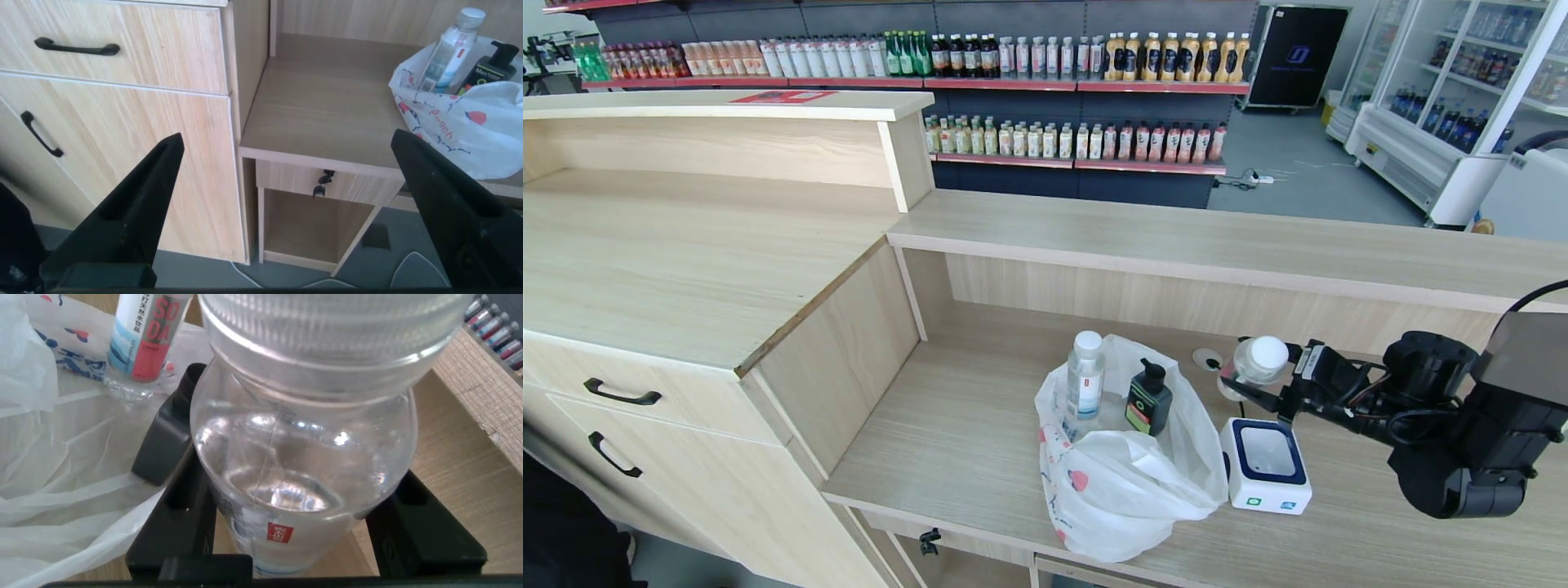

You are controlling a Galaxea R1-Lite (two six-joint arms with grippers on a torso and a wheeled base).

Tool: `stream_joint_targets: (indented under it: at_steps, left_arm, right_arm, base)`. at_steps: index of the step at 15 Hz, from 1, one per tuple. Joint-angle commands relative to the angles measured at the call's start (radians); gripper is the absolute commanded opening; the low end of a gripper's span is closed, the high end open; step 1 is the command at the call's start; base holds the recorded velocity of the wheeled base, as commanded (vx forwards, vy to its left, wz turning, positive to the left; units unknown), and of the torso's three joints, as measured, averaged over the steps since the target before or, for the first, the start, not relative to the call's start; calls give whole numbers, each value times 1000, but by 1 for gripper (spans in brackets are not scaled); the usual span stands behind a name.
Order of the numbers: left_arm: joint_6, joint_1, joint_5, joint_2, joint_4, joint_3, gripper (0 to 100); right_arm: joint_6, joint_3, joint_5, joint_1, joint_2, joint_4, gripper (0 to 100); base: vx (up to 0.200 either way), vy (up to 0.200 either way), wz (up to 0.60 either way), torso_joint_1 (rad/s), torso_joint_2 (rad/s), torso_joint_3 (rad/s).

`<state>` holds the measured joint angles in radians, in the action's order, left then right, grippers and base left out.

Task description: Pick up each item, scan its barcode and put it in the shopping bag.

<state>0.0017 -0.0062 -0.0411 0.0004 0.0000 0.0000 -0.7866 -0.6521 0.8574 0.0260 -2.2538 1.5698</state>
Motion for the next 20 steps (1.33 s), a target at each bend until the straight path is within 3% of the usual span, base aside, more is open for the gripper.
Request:
stream_joint_targets:
  at_steps: [1, 7, 9, 10, 13, 14, 16, 20]
  left_arm:
    - [0, 0, 0, 1, 0, 0, 100]
    - [0, 0, 0, 1, 0, 0, 100]
    - [0, 0, 0, 1, 0, 0, 100]
    - [0, 0, 0, 1, 0, 0, 100]
    - [0, 0, 0, 1, 0, 0, 100]
    - [0, 0, 0, 1, 0, 0, 100]
    - [0, 0, 0, 1, 0, 0, 100]
    - [0, 0, 0, 1, 0, 0, 100]
  right_arm:
    - [-2, 0, 2, 0, 3, 1, 0]
    - [7, 55, 5, 22, 119, -11, 0]
    - [58, 117, 3, 103, 350, -229, 0]
    - [121, 120, 2, 178, 511, -424, 0]
    - [299, 134, -37, 305, 772, -761, 0]
    - [397, 124, -138, 347, 858, -895, 0]
    - [583, 143, -284, 362, 932, -953, 0]
    - [610, 244, -647, 342, 997, -953, 0]
  base:
    - [0, 0, 0, 0, 0, 0]
    - [0, 0, 0, 0, 0, 0]
    - [0, 0, 0, 0, 0, 0]
    - [0, 0, 0, 0, 0, 0]
    - [0, 0, 0, 0, 0, 0]
    - [0, 0, 0, 0, 0, 0]
    - [0, 0, 0, 0, 0, 0]
    - [0, 0, 0, 0, 0, 0]
